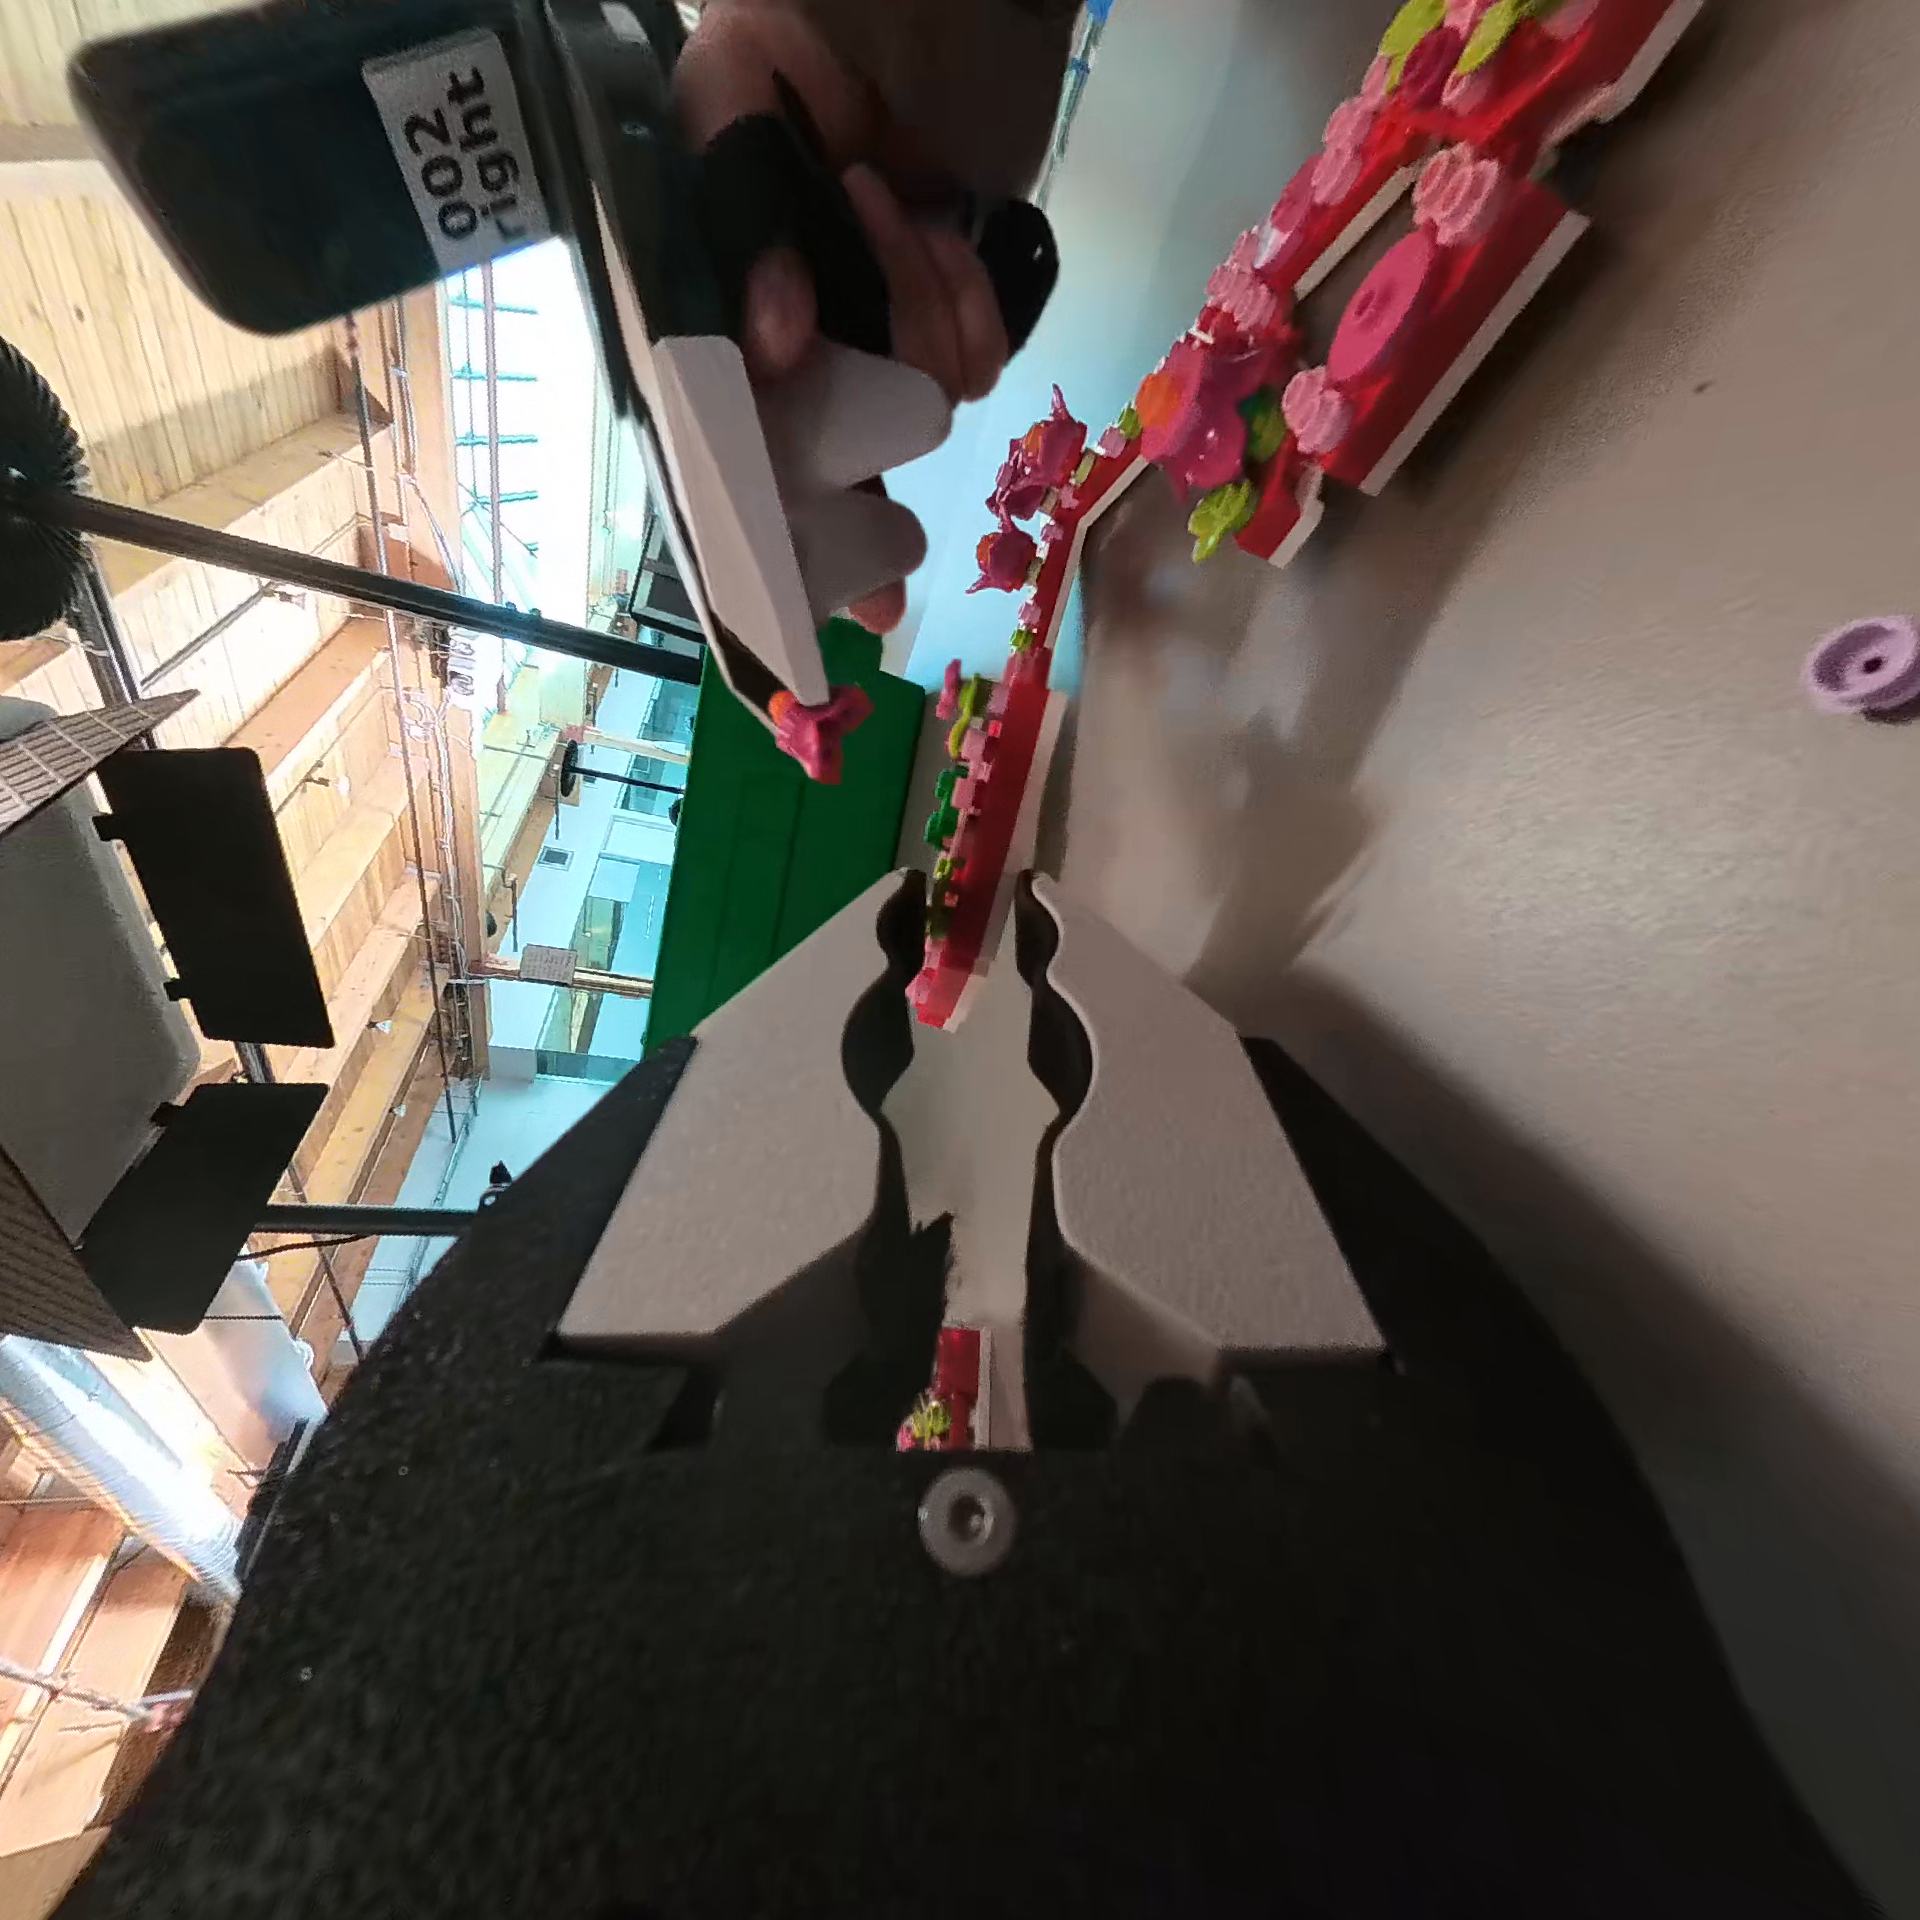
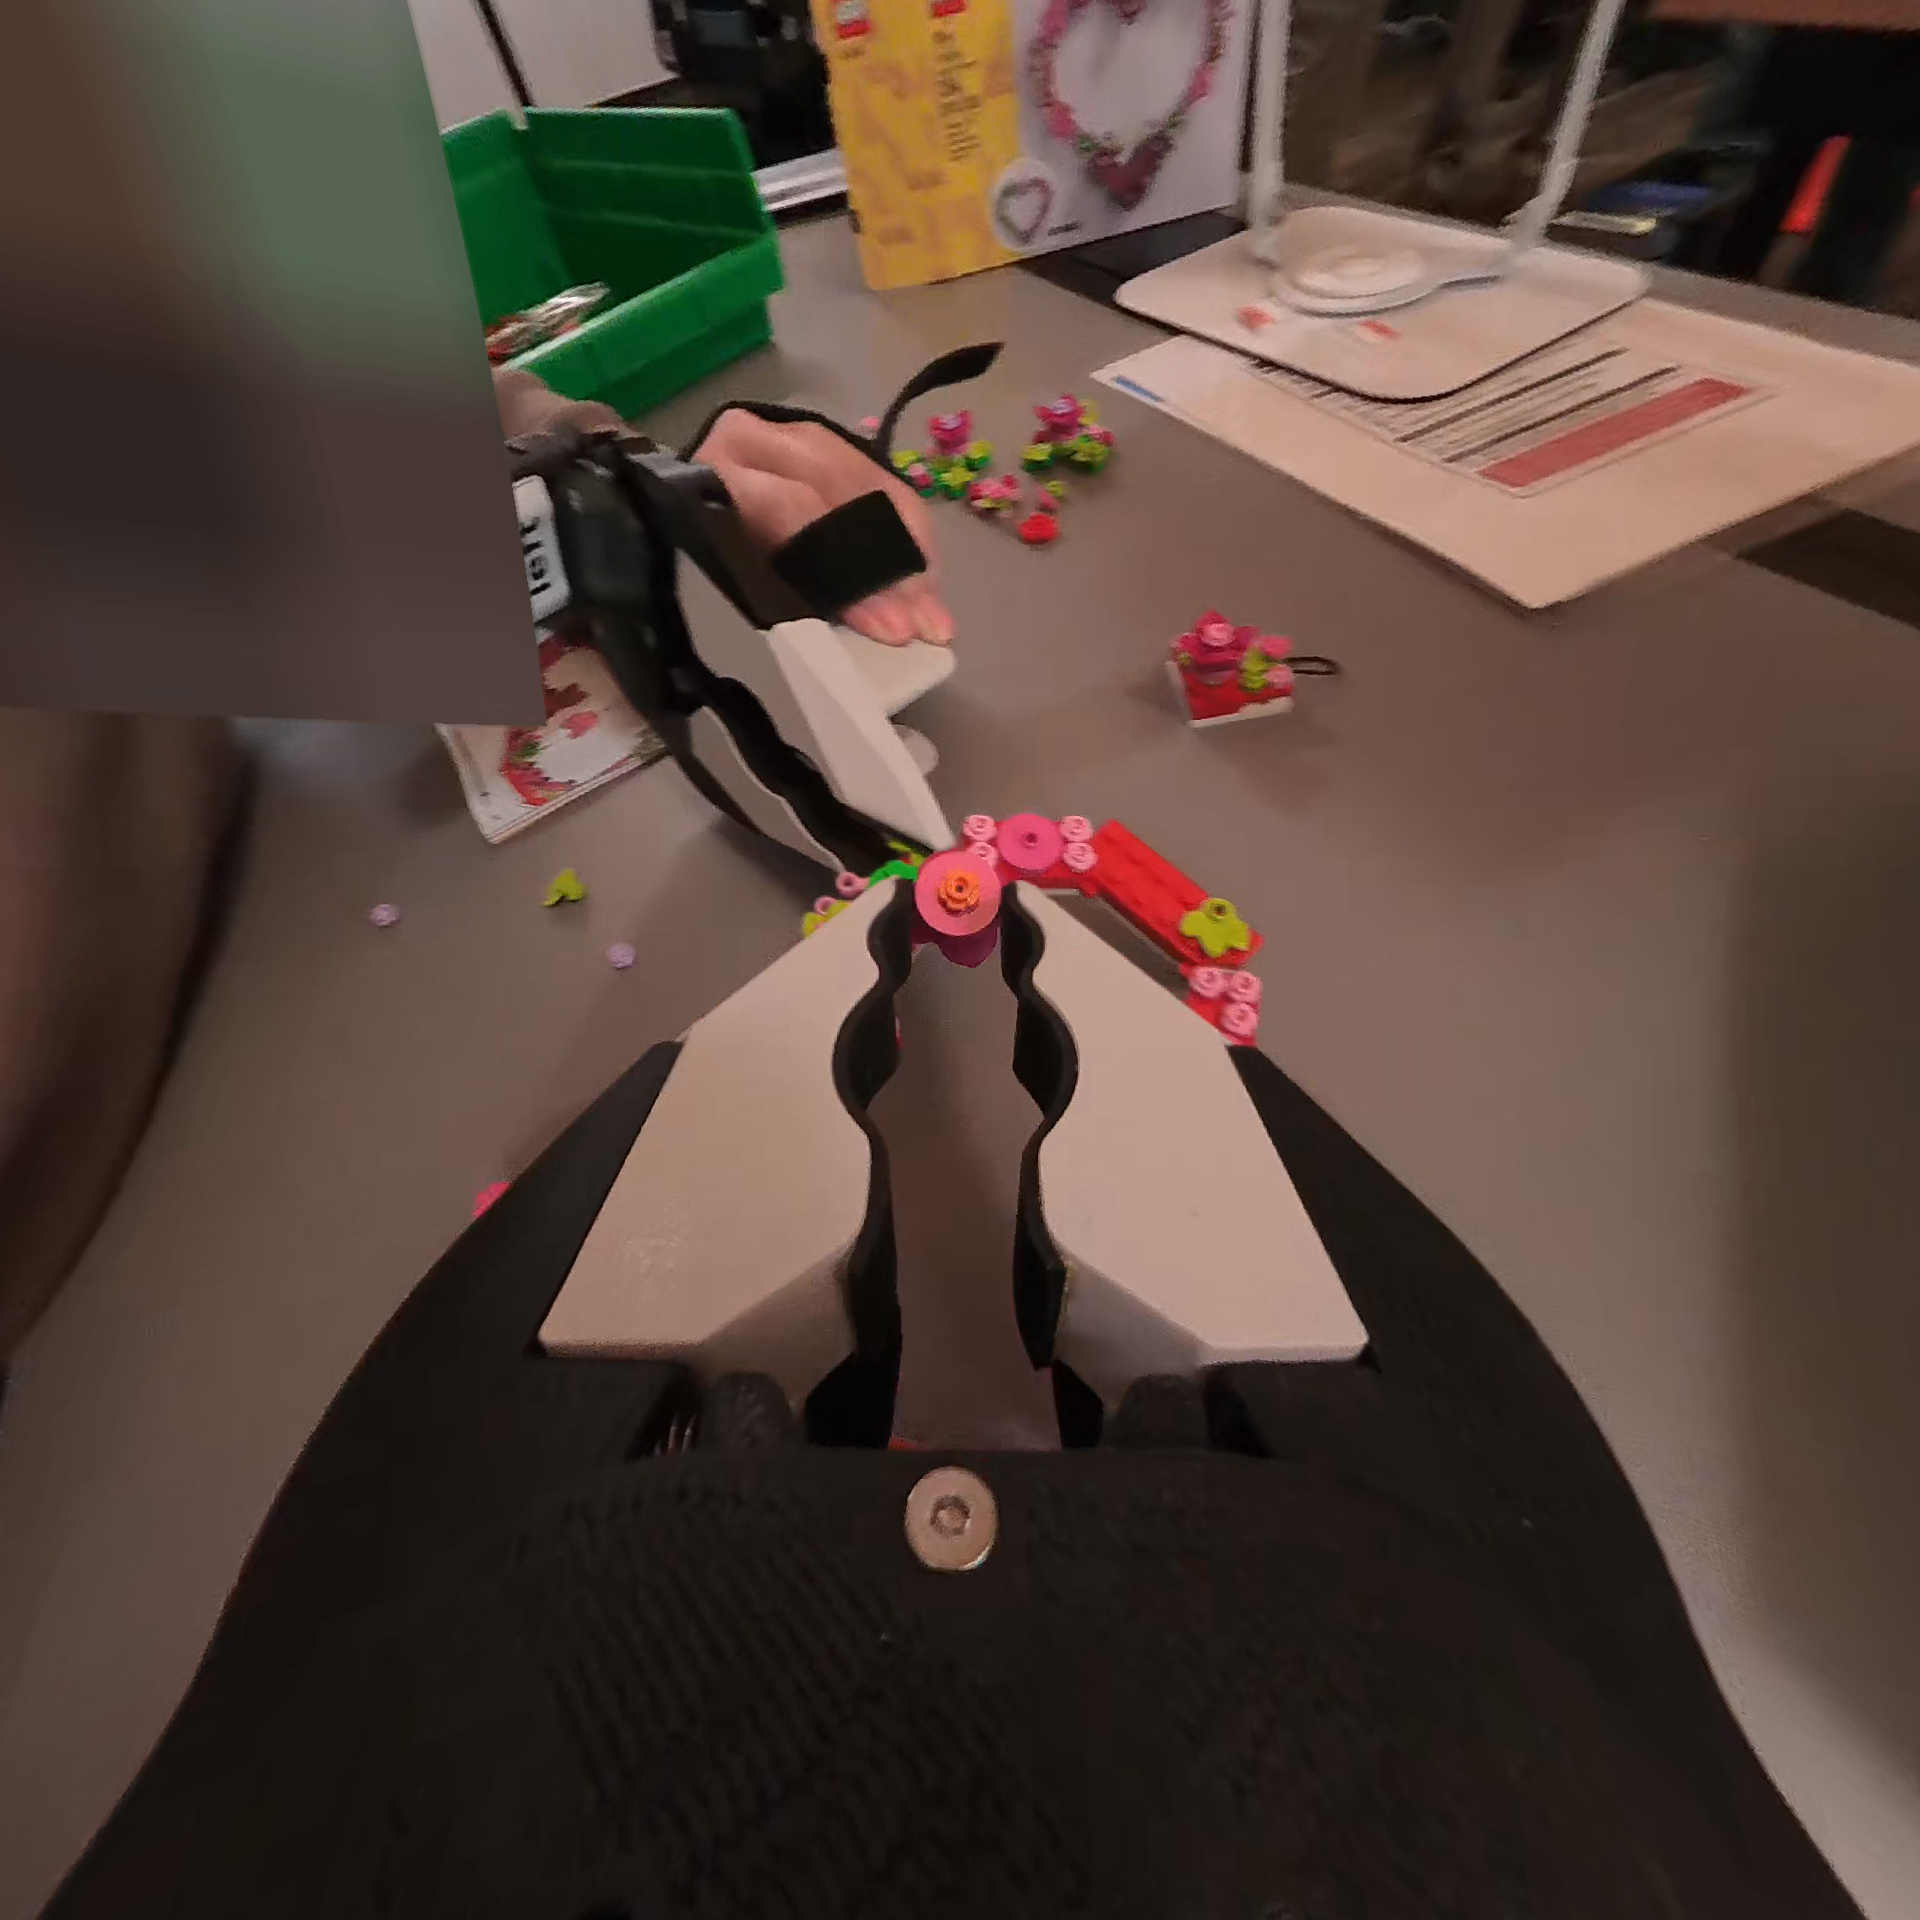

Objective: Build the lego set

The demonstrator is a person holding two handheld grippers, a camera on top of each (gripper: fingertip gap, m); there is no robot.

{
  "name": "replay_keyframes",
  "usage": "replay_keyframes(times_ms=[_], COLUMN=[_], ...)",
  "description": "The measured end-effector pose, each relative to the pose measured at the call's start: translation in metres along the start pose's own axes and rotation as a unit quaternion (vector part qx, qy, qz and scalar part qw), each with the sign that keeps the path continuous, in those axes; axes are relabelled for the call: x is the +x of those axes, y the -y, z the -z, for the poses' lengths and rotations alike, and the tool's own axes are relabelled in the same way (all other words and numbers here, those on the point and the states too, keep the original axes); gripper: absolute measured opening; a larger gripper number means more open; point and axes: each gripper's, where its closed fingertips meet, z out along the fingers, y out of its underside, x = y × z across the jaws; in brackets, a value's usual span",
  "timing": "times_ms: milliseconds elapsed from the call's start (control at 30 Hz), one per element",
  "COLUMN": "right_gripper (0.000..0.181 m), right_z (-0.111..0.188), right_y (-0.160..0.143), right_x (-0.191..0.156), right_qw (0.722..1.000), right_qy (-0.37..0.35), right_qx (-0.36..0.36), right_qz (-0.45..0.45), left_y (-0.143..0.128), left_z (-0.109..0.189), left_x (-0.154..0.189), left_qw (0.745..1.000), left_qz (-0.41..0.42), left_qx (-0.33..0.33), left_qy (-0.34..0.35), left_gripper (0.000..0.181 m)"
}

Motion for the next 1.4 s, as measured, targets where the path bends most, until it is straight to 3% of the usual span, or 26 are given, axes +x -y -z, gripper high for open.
replay_keyframes(times_ms=[167, 300, 733, 1400], right_gripper=[0.015, 0.014, 0.014, 0.014], right_z=[-0.014, -0.019, -0.024, -0.025], right_y=[0.000, -0.003, -0.006, -0.008], right_x=[-0.017, -0.016, -0.011, -0.012], right_qw=[0.996, 0.993, 0.987, 0.989], right_qy=[0.083, 0.106, 0.118, 0.098], right_qx=[0.000, -0.008, -0.033, -0.043], right_qz=[-0.030, -0.049, -0.105, -0.106], left_y=[-0.001, 0.000, -0.001, 0.001], left_z=[-0.001, -0.001, -0.001, -0.001], left_x=[-0.002, 0.000, -0.002, 0.000], left_qw=[1.000, 1.000, 1.000, 1.000], left_qz=[-0.004, 0.004, 0.024, 0.021], left_qx=[0.003, 0.008, 0.016, 0.020], left_qy=[0.006, 0.001, -0.003, -0.008], left_gripper=[0.014, 0.014, 0.013, 0.013])
